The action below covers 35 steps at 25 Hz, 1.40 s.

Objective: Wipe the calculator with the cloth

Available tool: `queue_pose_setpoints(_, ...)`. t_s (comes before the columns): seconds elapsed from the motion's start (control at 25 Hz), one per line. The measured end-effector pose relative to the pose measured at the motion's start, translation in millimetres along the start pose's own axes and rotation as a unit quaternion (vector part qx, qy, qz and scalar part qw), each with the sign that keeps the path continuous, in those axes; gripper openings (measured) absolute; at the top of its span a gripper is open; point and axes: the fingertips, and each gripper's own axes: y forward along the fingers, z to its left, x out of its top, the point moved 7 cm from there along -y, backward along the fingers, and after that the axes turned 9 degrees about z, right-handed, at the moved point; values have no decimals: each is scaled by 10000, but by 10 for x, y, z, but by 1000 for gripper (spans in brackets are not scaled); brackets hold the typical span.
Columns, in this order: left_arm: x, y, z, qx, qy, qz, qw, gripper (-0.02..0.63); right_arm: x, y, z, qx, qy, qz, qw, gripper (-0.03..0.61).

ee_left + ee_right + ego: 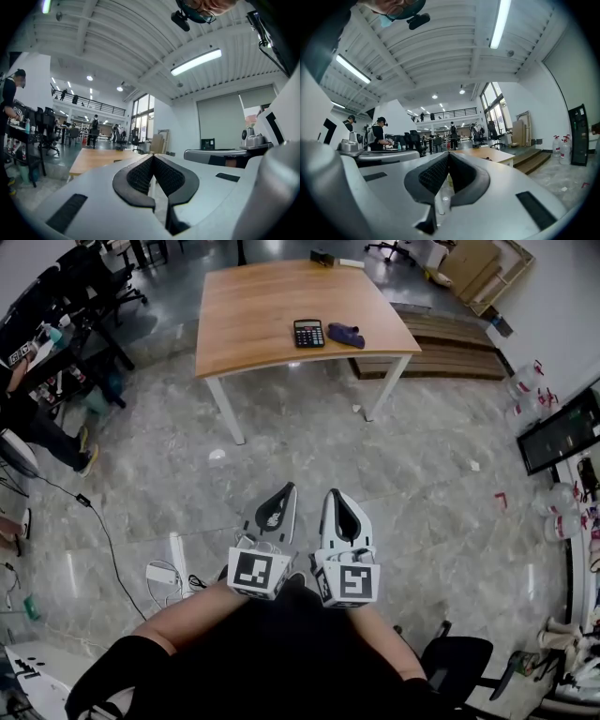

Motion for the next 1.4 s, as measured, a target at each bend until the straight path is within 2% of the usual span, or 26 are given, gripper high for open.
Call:
queue_pose_setpoints(0.36,-218,1061,346,-253,-164,286,9991,6,-189,911,-465,-228,10,357,9991,15)
queue_pose_setpoints(0.6,-127,2027,881,-439,-193,459,9978,6,-35,1917,-775,-343,98,498,9981,15)
queue_pose_setpoints(0.84,76,2868,1542,-512,-253,422,9975,6,210,2940,-933,-399,73,515,9978,15)
queue_pose_setpoints(1.12,220,3355,2173,-488,-315,357,9977,6,398,3778,-873,-459,8,386,9982,15)
queue_pose_setpoints(1.28,283,3500,2351,-426,-385,349,9977,6,470,4015,-855,-373,-46,378,9986,15)
queue_pose_setpoints(1.4,258,3637,2468,-410,-292,384,9980,6,470,4182,-895,-382,-27,403,9985,15)
